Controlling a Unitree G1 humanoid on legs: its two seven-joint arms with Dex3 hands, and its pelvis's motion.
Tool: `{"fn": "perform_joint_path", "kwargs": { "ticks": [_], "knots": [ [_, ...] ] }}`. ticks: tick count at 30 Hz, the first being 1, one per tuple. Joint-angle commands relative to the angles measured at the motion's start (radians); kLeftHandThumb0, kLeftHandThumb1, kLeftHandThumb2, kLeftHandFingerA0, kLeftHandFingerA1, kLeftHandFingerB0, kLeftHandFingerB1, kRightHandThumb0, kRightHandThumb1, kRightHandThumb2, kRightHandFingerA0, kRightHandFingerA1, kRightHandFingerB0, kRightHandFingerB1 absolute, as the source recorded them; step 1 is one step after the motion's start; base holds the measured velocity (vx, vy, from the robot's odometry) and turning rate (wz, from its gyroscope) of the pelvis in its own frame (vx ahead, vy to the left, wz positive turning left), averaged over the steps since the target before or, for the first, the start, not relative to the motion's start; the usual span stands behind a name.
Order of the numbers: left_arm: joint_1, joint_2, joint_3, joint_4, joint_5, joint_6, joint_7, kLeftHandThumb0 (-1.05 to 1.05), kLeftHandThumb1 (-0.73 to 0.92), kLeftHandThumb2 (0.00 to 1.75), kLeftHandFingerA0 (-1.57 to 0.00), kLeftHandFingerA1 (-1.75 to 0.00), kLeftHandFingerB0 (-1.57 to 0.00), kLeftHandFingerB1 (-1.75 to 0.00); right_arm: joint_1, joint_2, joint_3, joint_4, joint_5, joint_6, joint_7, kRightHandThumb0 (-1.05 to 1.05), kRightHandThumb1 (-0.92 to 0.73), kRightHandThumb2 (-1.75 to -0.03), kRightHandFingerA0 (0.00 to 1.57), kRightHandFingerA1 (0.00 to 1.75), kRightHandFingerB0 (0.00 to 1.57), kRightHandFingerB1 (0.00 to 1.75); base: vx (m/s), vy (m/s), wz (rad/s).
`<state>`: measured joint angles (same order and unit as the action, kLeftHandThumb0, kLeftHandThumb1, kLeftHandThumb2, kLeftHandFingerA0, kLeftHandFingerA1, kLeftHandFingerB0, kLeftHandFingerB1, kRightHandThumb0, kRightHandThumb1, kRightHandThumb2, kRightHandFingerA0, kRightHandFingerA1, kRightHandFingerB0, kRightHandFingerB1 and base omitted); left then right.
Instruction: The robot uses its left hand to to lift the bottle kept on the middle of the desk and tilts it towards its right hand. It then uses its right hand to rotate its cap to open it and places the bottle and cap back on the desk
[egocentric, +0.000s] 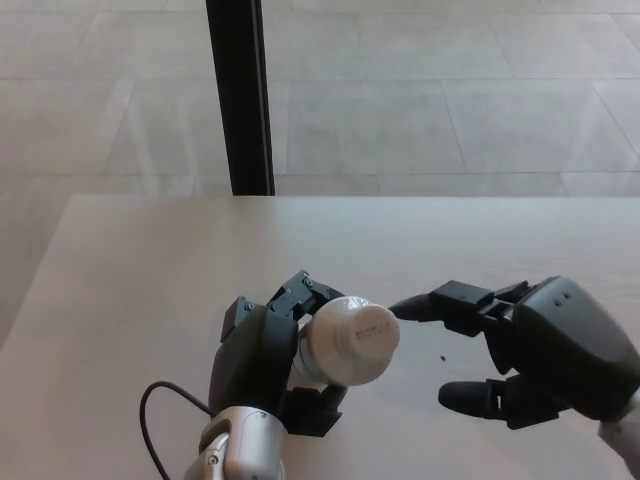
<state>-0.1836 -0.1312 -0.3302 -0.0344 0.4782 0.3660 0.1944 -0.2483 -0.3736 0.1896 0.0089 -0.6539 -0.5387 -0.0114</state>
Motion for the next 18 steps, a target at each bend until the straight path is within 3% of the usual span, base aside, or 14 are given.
{"fn": "perform_joint_path", "kwargs": {
  "ticks": [1, 2, 3, 7, 8, 14, 15, 18],
  "knots": [
    [0.042, 0.023, 0.010, 0.029, 0.015, 0.043, 0.006, 0.12, 0.72, 1.04, -1.03, -1.58, -0.76, -1.16, -0.041, 0.097, -0.029, -0.226, 0.224, 0.404, 0.262, -0.65, -0.59, -0.59, 1.00, 1.33, 0.43, 0.43, 0.00, 0.000, 0.00],
    [0.042, 0.020, 0.012, 0.028, 0.012, 0.047, 0.005, 0.12, 0.73, 1.02, -1.04, -1.58, -0.76, -1.16, -0.041, 0.111, -0.022, -0.240, 0.212, 0.412, 0.262, -0.70, -0.47, -0.89, 1.01, 1.21, 0.36, 0.52, 0.00, 0.000, 0.00],
    [0.041, 0.021, 0.013, 0.030, 0.008, 0.047, -0.001, 0.13, 0.69, 1.14, -1.02, -1.65, -0.80, -1.30, -0.041, 0.123, -0.015, -0.243, 0.206, 0.408, 0.259, -0.65, -0.56, -0.59, 0.98, 1.35, 0.41, 0.44, 0.00, 0.000, 0.00],
    [0.039, 0.014, 0.012, 0.031, 0.003, 0.059, -0.007, 0.19, 0.71, 1.17, -0.96, -1.71, -0.82, -1.41, -0.035, 0.144, -0.003, -0.261, 0.184, 0.419, 0.274, -0.61, -0.56, -0.57, 0.96, 1.32, 0.42, 0.45, 0.00, 0.000, 0.00],
    [0.038, 0.014, 0.013, 0.035, 0.002, 0.051, -0.004, 0.20, 0.67, 1.30, -0.97, -1.73, -0.83, -1.45, -0.034, 0.143, -0.001, -0.255, 0.182, 0.407, 0.272, -0.61, -0.57, -0.57, 0.98, 1.32, 0.42, 0.45, 0.00, 0.000, 0.00],
    [0.035, 0.020, 0.011, 0.032, 0.014, 0.068, -0.007, 0.21, 0.69, 1.22, -0.84, -1.72, -0.75, -1.44, -0.031, 0.157, 0.005, -0.260, 0.161, 0.415, 0.285, -0.62, -0.57, -0.57, 1.00, 1.31, 0.42, 0.45, 0.00, 0.000, 0.00],
    [0.037, 0.022, 0.010, 0.030, 0.015, 0.067, -0.008, 0.23, 0.66, 1.28, -0.82, -1.73, -0.75, -1.42, -0.030, 0.158, 0.007, -0.258, 0.159, 0.413, 0.285, -0.62, -0.57, -0.57, 1.02, 1.31, 0.42, 0.46, 0.00, 0.000, 0.00],
    [0.032, 0.023, 0.008, 0.031, 0.019, 0.071, -0.009, 0.22, 0.68, 1.22, -0.82, -1.71, -0.75, -1.41, -0.028, 0.162, 0.007, -0.262, 0.156, 0.421, 0.290, -0.62, -0.56, -0.59, 1.02, 1.34, 0.43, 0.47, 0.00, 0.000, 0.00]
  ]
}}
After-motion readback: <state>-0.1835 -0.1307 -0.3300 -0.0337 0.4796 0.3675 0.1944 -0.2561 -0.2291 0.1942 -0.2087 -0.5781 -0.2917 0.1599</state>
